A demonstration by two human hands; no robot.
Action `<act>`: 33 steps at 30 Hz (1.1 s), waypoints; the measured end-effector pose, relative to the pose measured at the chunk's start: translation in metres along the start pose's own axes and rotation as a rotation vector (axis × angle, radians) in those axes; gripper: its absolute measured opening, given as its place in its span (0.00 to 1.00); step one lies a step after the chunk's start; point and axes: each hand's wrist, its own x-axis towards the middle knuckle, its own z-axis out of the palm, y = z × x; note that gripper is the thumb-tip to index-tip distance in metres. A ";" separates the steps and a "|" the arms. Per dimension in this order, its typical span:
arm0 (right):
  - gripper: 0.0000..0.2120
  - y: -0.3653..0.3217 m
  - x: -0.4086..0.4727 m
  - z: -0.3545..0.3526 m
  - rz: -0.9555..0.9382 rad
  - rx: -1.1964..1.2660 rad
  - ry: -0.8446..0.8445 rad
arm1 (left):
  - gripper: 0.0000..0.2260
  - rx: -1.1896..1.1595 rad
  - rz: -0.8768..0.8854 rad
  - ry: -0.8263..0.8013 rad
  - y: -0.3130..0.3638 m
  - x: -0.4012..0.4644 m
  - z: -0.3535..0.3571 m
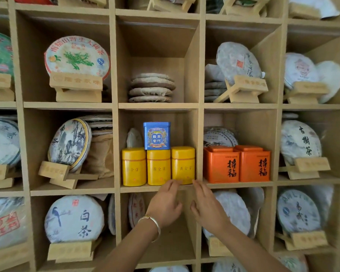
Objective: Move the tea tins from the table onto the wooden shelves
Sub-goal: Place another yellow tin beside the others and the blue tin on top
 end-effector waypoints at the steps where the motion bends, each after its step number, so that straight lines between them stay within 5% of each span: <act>1: 0.31 -0.001 0.000 0.001 -0.004 0.002 0.001 | 0.29 0.010 -0.003 0.001 0.000 0.001 0.000; 33: 0.34 -0.015 0.010 0.012 0.040 0.080 -0.033 | 0.31 0.117 -0.087 0.000 0.010 0.004 0.008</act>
